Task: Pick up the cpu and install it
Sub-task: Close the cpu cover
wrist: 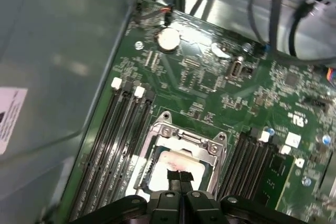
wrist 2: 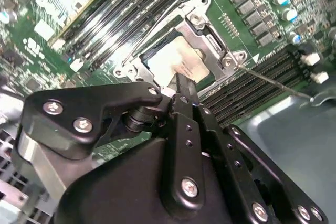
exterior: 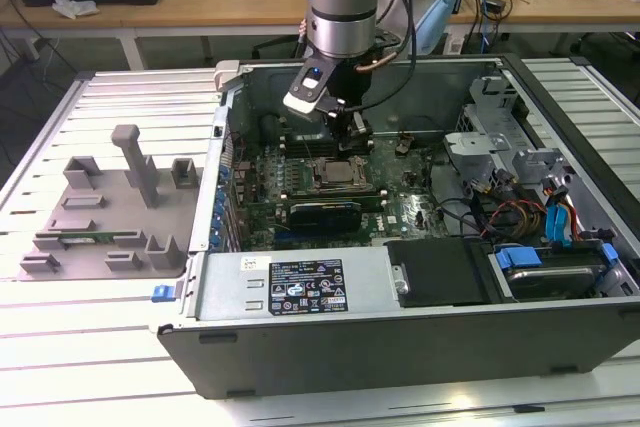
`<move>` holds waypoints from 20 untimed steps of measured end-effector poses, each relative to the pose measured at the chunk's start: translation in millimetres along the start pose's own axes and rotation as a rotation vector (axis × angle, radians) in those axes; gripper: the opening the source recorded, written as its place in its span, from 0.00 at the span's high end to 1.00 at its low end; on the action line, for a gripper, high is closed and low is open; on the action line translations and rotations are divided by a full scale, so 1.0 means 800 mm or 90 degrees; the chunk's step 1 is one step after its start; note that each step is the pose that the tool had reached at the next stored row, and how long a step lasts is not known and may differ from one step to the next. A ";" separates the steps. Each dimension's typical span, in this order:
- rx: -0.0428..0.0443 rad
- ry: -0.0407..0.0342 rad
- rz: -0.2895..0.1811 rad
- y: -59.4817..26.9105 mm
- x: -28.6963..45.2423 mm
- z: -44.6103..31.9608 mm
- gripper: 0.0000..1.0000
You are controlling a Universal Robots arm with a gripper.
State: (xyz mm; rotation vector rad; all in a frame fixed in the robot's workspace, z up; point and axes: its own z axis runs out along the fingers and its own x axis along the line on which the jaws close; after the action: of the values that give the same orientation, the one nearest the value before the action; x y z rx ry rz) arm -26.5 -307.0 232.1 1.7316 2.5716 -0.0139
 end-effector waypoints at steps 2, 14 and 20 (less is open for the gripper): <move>-0.0011 0.0005 -0.029 0.000 0.0000 0.0000 0.89; -0.0086 0.0034 -0.218 0.000 0.0000 0.0000 0.89; -0.0125 0.0050 -0.317 0.000 0.0000 0.0003 0.89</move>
State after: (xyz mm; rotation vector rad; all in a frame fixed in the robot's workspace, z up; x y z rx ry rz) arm -26.6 -307.0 231.9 1.0433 2.9184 0.0024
